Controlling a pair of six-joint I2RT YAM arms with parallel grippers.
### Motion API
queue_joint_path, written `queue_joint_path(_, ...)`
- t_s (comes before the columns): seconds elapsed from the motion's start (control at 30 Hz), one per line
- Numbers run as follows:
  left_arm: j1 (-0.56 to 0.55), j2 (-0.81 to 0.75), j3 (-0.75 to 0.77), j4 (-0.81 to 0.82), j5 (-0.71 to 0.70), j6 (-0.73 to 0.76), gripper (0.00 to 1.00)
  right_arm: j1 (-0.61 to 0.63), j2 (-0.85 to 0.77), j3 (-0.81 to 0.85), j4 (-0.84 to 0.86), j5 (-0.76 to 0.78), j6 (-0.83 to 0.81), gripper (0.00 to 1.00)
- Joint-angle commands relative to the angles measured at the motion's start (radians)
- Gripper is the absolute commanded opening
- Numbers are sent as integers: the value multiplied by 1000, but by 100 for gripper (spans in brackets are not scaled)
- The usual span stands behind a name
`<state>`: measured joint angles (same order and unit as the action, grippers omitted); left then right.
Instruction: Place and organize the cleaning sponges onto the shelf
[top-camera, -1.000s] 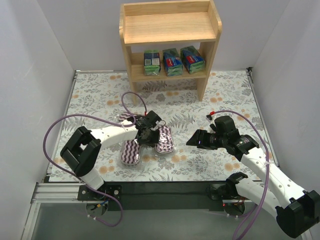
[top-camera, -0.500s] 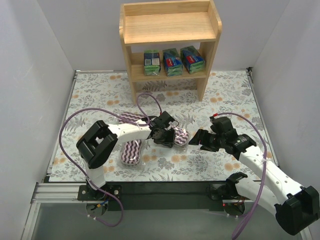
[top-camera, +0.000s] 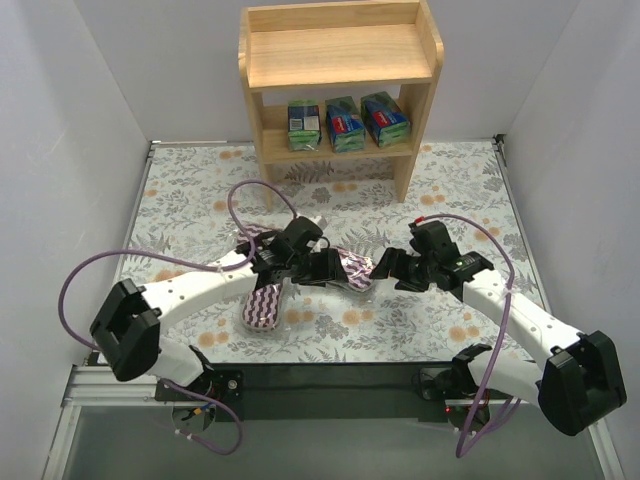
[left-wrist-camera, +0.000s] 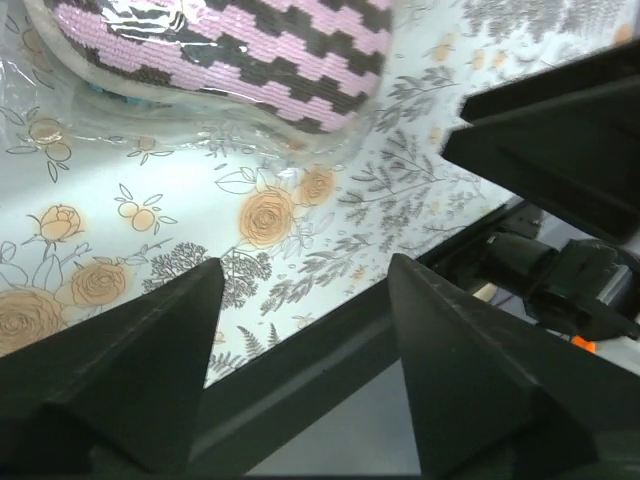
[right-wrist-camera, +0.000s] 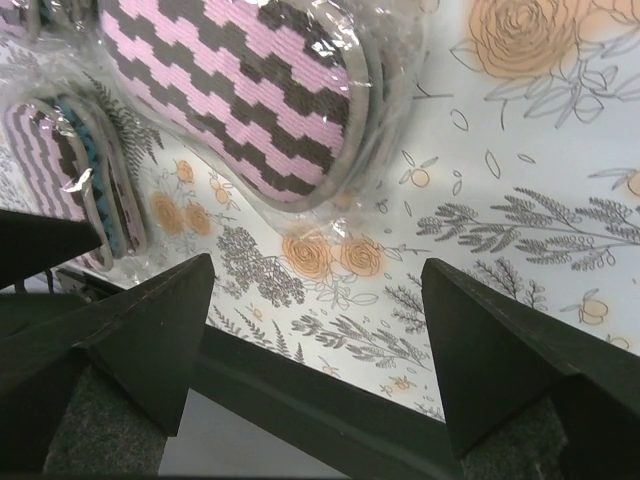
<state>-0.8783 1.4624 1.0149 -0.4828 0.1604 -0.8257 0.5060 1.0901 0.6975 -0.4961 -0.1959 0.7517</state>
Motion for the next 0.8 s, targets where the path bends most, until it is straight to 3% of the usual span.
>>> queue_joint_path(0.0,2,-115,-16,-20,-42,-72,65,6,28,14,91,-23,-5,77)
queue_joint_path(0.3,2,-244,105,-154,-208,-90,81,6,135,-3,221,-40,41,69)
queue_joint_path(0.77,24,-430,71,-223,-335,-124,86,8,304,-3,254,-28,69,62)
